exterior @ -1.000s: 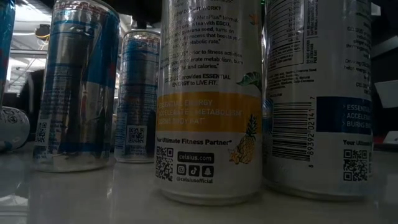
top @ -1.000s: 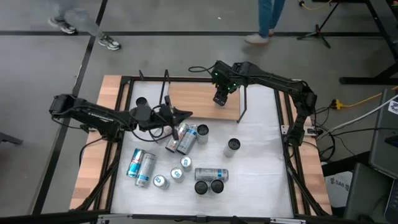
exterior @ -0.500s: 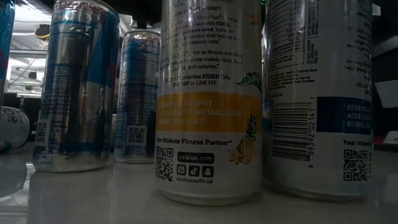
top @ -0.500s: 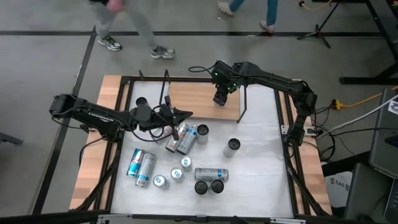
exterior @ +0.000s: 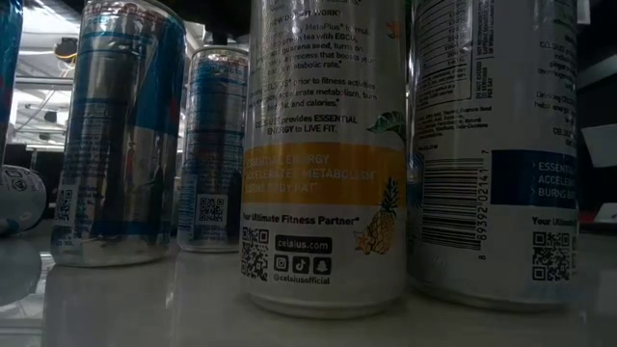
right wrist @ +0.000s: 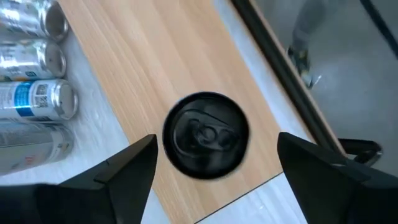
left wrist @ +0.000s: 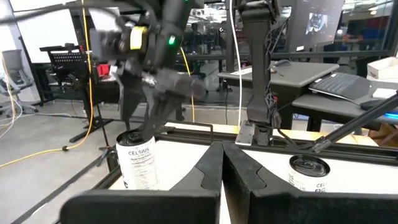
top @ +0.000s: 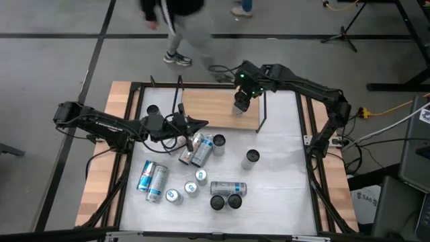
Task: Place canned beverage on shelf
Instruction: Put the white soda can on the shelf
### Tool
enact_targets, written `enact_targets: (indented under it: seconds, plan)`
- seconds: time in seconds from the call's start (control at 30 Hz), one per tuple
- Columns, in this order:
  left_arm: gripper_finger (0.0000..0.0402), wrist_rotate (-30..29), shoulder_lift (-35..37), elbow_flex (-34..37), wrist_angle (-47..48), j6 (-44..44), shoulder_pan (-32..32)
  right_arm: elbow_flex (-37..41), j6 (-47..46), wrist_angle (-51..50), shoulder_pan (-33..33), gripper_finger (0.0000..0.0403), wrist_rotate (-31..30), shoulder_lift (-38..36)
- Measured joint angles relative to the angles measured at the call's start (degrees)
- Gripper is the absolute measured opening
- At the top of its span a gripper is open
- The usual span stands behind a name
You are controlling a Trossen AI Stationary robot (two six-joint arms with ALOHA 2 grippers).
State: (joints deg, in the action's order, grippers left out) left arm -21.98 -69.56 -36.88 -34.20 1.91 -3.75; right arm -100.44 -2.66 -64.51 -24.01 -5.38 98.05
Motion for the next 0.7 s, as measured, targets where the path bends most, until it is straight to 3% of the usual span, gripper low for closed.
enact_targets:
  seconds: [0.37, 0.57, 0.7]
  plan:
    - [0.0, 0.0, -0.9, -3.3, -2.5, -1.5, 0.2, 0.0, -2.7, -5.4, 1.2, 0.0321, -2.7, -11.7]
    - [0.0, 0.9, -6.0, -11.5, 0.8, 1.1, 2.3, 2.4, -5.0, -6.0, 9.6, 0.0321, -17.2, -17.8]
    - [0.0, 3.5, -10.6, -17.8, 4.8, 1.5, 5.0, 8.5, -8.1, -5.6, 15.2, 0.0321, -22.8, -22.5]
